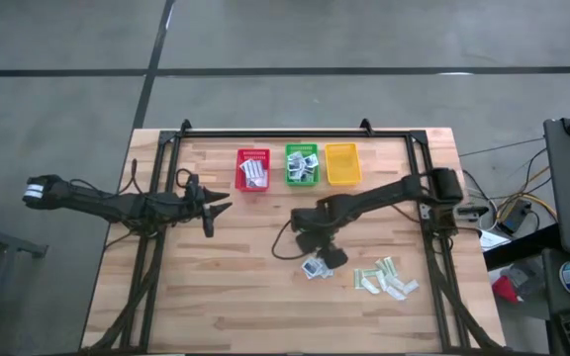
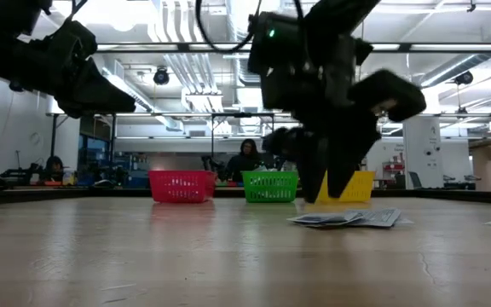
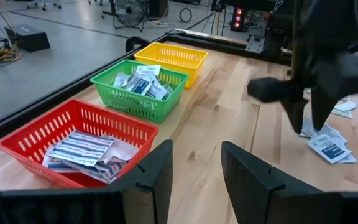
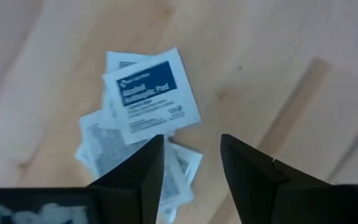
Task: Pick & Place First Aid Supplies
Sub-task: Put the alcohol pad into the green basket
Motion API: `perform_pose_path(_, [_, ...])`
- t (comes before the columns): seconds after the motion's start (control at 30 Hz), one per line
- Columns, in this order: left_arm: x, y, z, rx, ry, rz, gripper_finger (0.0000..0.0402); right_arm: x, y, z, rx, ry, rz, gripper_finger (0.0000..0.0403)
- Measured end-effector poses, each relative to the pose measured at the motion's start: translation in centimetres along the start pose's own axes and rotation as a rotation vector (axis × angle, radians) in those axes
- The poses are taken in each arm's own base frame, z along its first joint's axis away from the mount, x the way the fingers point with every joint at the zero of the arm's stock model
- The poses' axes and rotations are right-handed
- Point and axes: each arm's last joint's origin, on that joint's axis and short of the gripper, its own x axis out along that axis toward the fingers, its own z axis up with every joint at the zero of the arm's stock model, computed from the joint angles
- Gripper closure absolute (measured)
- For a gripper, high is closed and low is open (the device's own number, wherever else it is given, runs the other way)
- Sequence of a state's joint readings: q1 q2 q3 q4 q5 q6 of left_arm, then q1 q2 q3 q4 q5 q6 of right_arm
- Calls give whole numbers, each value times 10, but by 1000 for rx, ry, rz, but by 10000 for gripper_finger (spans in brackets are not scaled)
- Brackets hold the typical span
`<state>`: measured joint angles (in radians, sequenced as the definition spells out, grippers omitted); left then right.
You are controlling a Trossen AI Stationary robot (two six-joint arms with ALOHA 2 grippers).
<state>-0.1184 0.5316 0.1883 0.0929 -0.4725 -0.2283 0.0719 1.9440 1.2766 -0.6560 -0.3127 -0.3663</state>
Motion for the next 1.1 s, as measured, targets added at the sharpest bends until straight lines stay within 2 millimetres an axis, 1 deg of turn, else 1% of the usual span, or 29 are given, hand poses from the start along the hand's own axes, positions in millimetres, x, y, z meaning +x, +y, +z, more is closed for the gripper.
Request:
perform_pose_path(0.13, [0,0,-1,4,8,2,268,16,-7,4,1,28,11,256])
perform_pose_path(0.23, [1,0,-1,6,11,2,268,19,-11,11,6,27,10,262])
perform_pose_path(0.37, [1,0,-2,9,19,4,268,16,-12,16,1,19,8,268])
perform_pose_path(0.63, [3,-1,-3,13,29,7,268,9,-8,18,0,34,18,268])
perform_pose_path(0.93, [3,-1,-4,15,34,8,268,17,5,19,-54,41,28,281])
perform_pose_path(1.1, [3,-1,-4,14,35,8,268,19,5,23,-48,21,-35,290])
